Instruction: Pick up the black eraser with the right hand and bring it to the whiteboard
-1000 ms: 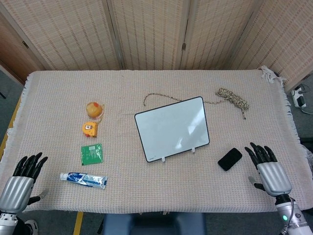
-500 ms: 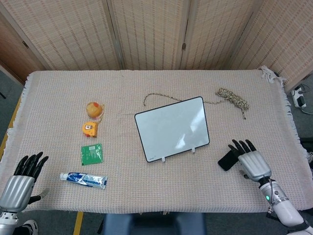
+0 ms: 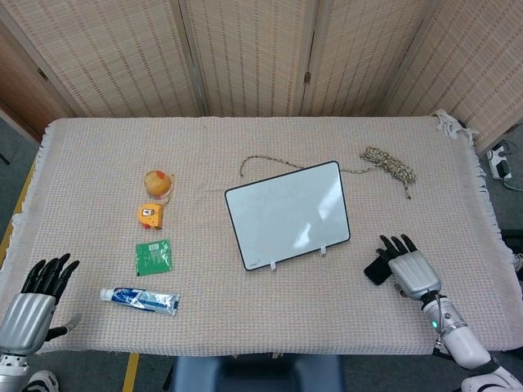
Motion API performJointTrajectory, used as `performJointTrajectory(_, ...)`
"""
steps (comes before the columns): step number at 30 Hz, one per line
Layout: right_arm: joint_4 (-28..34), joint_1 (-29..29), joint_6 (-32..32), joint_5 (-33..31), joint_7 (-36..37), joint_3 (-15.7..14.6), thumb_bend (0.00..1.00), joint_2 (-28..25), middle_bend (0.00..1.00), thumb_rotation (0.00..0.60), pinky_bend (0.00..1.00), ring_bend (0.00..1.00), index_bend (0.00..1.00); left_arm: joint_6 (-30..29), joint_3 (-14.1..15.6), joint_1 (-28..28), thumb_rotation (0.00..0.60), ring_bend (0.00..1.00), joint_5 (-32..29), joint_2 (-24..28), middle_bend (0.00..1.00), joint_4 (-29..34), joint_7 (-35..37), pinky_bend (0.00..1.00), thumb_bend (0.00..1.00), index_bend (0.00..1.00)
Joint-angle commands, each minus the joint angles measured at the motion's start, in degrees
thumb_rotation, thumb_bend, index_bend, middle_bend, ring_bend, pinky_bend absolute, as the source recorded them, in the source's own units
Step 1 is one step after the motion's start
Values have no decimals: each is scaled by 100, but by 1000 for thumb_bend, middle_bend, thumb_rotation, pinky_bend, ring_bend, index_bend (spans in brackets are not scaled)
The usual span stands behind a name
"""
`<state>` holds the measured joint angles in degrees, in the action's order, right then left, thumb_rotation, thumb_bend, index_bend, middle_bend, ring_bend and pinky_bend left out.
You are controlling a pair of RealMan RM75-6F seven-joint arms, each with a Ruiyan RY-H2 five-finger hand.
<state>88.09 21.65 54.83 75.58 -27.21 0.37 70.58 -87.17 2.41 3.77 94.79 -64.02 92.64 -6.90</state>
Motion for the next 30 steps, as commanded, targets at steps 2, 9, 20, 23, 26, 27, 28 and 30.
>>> performJointTrajectory(2, -218, 46, -17, 27, 162, -13, 315, 156, 0, 600, 0, 0, 256, -20, -3, -10, 600, 35, -5, 0, 43, 8, -1, 0, 210, 0)
performJointTrajectory(9, -498, 134, -108, -52, 228, -19, 314, 364, 0, 600, 0, 0, 291, -33, -7, -15, 600, 35, -4, 5, 43, 14, 4, 0, 210, 0)
performJointTrajectory(20, -1034, 83, 298, 116, 371, 7, 314, 796, 12, 600, 0, 60, 495, -58, -1, -24, 600, 35, 20, 23, 43, 8, 39, 0, 210, 0)
performJointTrajectory(23, -1125, 69, 367, 133, 398, 12, 314, 863, 28, 600, 0, 74, 531, -59, -3, -27, 600, 35, 15, 20, 43, 10, 24, 0, 210, 0)
performJointTrajectory(26, -1192, 49, 460, 193, 477, 12, 315, 906, 43, 600, 0, 86, 551, -65, -3, -30, 600, 35, 16, 20, 43, 11, 33, 0, 210, 0)
performJointTrajectory(27, -1199, 40, 491, 212, 518, 13, 315, 905, 44, 600, 0, 88, 553, -65, -4, -29, 600, 35, 16, 20, 43, 10, 34, 0, 210, 0)
performJointTrajectory(28, -1195, 25, 548, 246, 578, 18, 315, 895, 47, 600, 0, 88, 555, -65, -4, -29, 600, 35, 17, 21, 43, 9, 36, 0, 210, 0)
performJointTrajectory(30, -1164, -2, 673, 325, 688, 31, 315, 865, 53, 600, 0, 89, 560, -71, -4, -31, 600, 35, 22, 21, 43, 8, 36, 0, 210, 0)
